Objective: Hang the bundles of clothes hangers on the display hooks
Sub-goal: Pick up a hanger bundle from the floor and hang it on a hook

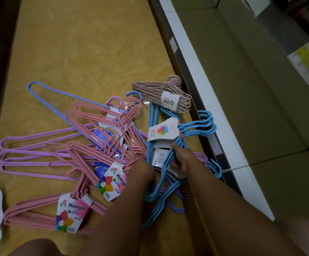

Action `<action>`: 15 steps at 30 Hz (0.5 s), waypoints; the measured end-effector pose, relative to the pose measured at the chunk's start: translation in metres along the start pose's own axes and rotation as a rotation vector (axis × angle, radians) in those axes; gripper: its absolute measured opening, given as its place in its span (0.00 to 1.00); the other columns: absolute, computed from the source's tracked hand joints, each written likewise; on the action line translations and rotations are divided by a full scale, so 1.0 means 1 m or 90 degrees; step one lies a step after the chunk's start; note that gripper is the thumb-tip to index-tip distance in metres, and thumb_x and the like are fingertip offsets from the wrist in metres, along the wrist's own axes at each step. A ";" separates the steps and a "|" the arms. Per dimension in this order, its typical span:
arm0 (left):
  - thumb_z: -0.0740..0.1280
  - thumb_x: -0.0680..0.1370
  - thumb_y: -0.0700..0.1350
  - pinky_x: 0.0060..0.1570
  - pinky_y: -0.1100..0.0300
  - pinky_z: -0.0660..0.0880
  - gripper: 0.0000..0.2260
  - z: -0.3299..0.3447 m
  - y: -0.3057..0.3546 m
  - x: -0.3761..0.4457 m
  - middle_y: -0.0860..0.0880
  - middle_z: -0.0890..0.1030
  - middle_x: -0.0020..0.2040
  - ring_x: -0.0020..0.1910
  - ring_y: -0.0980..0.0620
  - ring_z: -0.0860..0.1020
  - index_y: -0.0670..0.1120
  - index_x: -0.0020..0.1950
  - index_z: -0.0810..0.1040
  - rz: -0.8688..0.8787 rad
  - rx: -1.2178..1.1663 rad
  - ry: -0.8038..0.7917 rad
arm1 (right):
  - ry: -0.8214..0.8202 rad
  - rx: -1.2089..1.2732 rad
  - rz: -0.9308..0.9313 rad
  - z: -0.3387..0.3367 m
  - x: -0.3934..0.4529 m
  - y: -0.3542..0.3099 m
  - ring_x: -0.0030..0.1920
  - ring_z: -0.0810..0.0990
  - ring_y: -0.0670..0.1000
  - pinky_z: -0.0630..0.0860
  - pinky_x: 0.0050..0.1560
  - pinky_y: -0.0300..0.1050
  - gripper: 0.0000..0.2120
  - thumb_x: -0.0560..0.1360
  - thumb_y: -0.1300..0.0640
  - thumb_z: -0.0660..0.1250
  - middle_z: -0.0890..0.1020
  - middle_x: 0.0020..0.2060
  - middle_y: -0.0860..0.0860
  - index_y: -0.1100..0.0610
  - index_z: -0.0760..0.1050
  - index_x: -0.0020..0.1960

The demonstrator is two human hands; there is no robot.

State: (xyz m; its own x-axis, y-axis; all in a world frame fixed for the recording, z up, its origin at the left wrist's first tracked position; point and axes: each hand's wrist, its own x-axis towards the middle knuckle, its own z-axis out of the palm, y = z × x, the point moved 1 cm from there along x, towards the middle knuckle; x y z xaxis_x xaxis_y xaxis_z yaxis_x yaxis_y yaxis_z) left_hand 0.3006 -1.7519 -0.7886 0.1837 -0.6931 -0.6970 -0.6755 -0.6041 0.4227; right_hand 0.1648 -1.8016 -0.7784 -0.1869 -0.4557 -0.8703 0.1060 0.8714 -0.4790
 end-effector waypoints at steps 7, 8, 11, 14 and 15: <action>0.60 0.76 0.41 0.55 0.48 0.75 0.14 -0.009 0.007 -0.008 0.39 0.77 0.55 0.52 0.41 0.76 0.41 0.61 0.72 -0.024 -0.186 -0.001 | -0.010 0.051 0.012 0.009 -0.014 -0.007 0.41 0.78 0.53 0.74 0.39 0.47 0.22 0.73 0.51 0.72 0.80 0.51 0.56 0.61 0.73 0.61; 0.60 0.77 0.41 0.57 0.49 0.74 0.18 -0.007 0.008 -0.011 0.38 0.76 0.58 0.54 0.40 0.76 0.41 0.67 0.66 -0.031 -0.199 -0.020 | -0.011 0.066 0.013 0.012 -0.016 -0.007 0.43 0.79 0.54 0.76 0.40 0.48 0.23 0.72 0.53 0.74 0.80 0.54 0.58 0.62 0.73 0.62; 0.63 0.79 0.47 0.59 0.54 0.72 0.32 -0.001 0.009 -0.018 0.39 0.73 0.66 0.62 0.40 0.74 0.40 0.77 0.49 -0.043 -0.201 -0.008 | 0.006 0.065 -0.002 0.015 -0.022 -0.012 0.38 0.78 0.56 0.74 0.32 0.47 0.22 0.72 0.62 0.72 0.79 0.51 0.61 0.65 0.71 0.64; 0.65 0.78 0.52 0.56 0.54 0.75 0.25 0.001 0.008 -0.017 0.41 0.77 0.61 0.56 0.42 0.78 0.41 0.70 0.66 -0.045 -0.166 -0.007 | 0.008 0.052 -0.008 0.015 -0.028 -0.017 0.35 0.76 0.56 0.73 0.31 0.47 0.18 0.74 0.66 0.68 0.77 0.42 0.60 0.65 0.71 0.63; 0.65 0.78 0.51 0.53 0.55 0.76 0.20 -0.001 0.007 -0.017 0.42 0.79 0.57 0.53 0.43 0.78 0.41 0.66 0.71 -0.040 -0.138 -0.006 | 0.004 0.051 -0.002 0.015 -0.030 -0.017 0.35 0.76 0.56 0.74 0.32 0.48 0.18 0.74 0.66 0.67 0.76 0.40 0.59 0.65 0.71 0.62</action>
State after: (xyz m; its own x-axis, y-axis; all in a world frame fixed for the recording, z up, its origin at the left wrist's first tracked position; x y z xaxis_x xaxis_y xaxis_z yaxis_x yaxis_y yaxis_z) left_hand 0.2930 -1.7451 -0.7735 0.2134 -0.6487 -0.7305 -0.4930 -0.7171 0.4927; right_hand 0.1835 -1.8053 -0.7463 -0.1929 -0.4571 -0.8682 0.1834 0.8525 -0.4896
